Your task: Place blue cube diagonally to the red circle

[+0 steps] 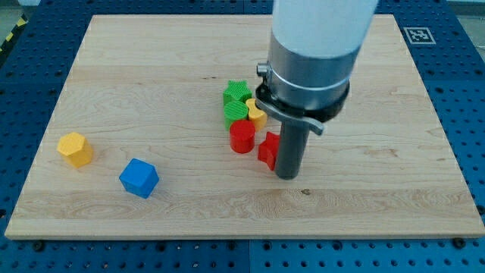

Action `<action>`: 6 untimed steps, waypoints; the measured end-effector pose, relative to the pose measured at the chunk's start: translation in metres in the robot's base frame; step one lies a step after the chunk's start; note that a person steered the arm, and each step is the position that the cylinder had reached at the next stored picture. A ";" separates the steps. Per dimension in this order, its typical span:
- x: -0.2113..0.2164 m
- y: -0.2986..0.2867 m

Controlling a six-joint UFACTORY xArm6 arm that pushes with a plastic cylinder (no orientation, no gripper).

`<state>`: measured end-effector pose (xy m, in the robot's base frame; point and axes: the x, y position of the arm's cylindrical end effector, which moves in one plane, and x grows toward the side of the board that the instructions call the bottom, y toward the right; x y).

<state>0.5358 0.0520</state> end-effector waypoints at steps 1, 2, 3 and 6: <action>-0.005 -0.001; -0.017 -0.012; -0.019 -0.013; 0.011 -0.005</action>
<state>0.5466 0.0472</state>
